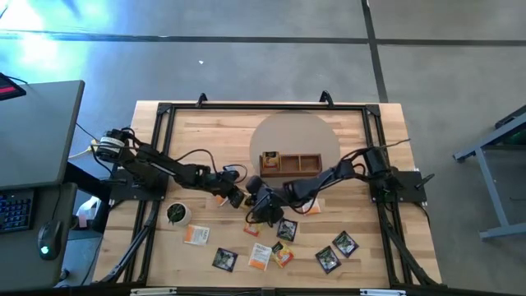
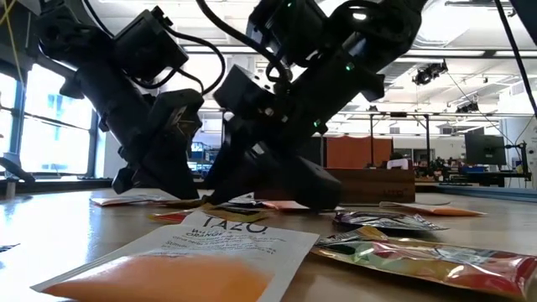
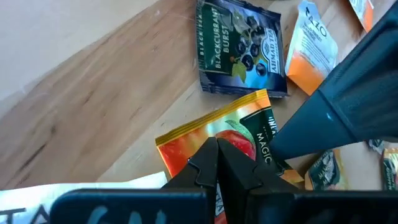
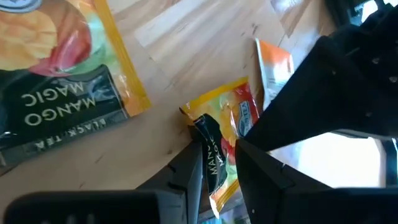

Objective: Pick & Place Tea
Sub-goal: Put the yellow tea bag into the left section of the wooden organizer

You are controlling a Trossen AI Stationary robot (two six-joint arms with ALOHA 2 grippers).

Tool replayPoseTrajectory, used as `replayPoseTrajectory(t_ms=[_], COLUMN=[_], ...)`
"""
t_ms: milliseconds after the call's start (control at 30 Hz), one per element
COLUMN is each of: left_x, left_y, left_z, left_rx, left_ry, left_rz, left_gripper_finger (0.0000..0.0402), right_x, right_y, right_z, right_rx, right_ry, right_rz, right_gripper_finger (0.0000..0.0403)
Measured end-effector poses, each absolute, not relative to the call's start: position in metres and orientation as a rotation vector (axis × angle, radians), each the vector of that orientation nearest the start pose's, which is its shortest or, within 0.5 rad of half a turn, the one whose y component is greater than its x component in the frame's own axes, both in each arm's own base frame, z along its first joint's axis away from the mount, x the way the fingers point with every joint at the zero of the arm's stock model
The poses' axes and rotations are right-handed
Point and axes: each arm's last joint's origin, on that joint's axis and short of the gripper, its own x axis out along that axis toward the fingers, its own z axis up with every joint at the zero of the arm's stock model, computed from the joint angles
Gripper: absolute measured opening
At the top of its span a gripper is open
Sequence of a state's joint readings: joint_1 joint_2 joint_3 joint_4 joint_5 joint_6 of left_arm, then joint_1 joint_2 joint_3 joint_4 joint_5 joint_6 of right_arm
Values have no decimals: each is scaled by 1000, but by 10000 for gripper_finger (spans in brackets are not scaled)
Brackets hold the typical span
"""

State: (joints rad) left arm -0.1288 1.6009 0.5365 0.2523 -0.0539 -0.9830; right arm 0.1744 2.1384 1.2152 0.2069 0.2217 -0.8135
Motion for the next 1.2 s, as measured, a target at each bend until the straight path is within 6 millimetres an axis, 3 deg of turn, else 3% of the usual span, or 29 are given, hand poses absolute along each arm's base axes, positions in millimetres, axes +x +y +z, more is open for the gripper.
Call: replayPoseTrajectory(t_ms=[200, 400, 633, 933, 1200], left_x=[265, 267, 268, 272, 283], left_y=[-27, -17, -15, -16, -17], left_z=[113, 114, 114, 118, 129], left_rx=[-883, -897, -837, -737, -686], left_ry=[766, 759, 742, 724, 704], left_rz=[315, 313, 304, 232, 197], left_gripper_finger=[5, 5, 5, 5, 5], right_x=[425, 424, 415, 400, 367], right_y=[65, 65, 70, 84, 90], right_z=[103, 102, 108, 138, 180], right_rx=[-907, -879, -896, -951, -1058], right_ry=[684, 696, 780, 826, 949], right_rz=[266, 280, 254, 230, 255], right_gripper_finger=[71, 8, 4, 3, 2])
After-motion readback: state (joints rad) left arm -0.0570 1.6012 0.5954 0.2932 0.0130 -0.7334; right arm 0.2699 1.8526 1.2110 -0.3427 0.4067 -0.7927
